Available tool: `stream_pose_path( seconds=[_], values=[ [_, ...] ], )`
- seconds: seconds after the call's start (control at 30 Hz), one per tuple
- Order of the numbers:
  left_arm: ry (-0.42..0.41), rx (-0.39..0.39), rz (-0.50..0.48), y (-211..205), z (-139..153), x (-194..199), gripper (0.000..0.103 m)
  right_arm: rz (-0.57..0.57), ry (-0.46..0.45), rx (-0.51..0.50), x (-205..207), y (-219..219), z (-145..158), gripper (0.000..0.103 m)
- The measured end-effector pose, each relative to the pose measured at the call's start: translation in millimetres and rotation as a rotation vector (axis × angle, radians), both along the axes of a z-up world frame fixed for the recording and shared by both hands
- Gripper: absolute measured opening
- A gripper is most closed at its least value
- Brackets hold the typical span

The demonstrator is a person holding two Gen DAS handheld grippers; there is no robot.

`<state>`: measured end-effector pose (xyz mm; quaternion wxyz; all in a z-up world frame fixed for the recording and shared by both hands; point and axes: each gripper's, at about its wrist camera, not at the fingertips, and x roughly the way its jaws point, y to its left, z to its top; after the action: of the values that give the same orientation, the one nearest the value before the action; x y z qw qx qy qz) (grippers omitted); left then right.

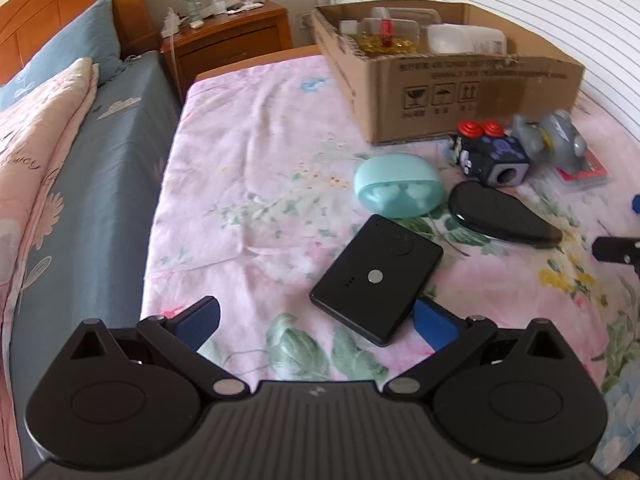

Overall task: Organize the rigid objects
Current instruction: 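Close the left tool on the black rectangular case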

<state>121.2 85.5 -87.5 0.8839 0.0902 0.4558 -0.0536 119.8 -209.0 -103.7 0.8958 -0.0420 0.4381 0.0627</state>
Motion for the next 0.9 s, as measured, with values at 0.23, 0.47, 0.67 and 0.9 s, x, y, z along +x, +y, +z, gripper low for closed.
stream_pose_path(
  seconds=[0.23,0.47,0.67,0.9],
  values=[
    [-0.064,-0.02,-0.122,-10,0,9,0.099,0.003,-0.004,-0.002,0,1,0,0.103],
    [0.045,-0.16,-0.223,-14,-2,21,0.09,0.009,-0.001,-0.003,0,1,0,0.103],
    [0.052,-0.119,-0.337,-24,0,14,0.078,0.015,0.001,-0.004,0,1,0,0.103],
    [0.036,-0.13,-0.31,-24,5,18,0.051,0.025,0.007,-0.006,0,2,1,0.103]
  ],
)
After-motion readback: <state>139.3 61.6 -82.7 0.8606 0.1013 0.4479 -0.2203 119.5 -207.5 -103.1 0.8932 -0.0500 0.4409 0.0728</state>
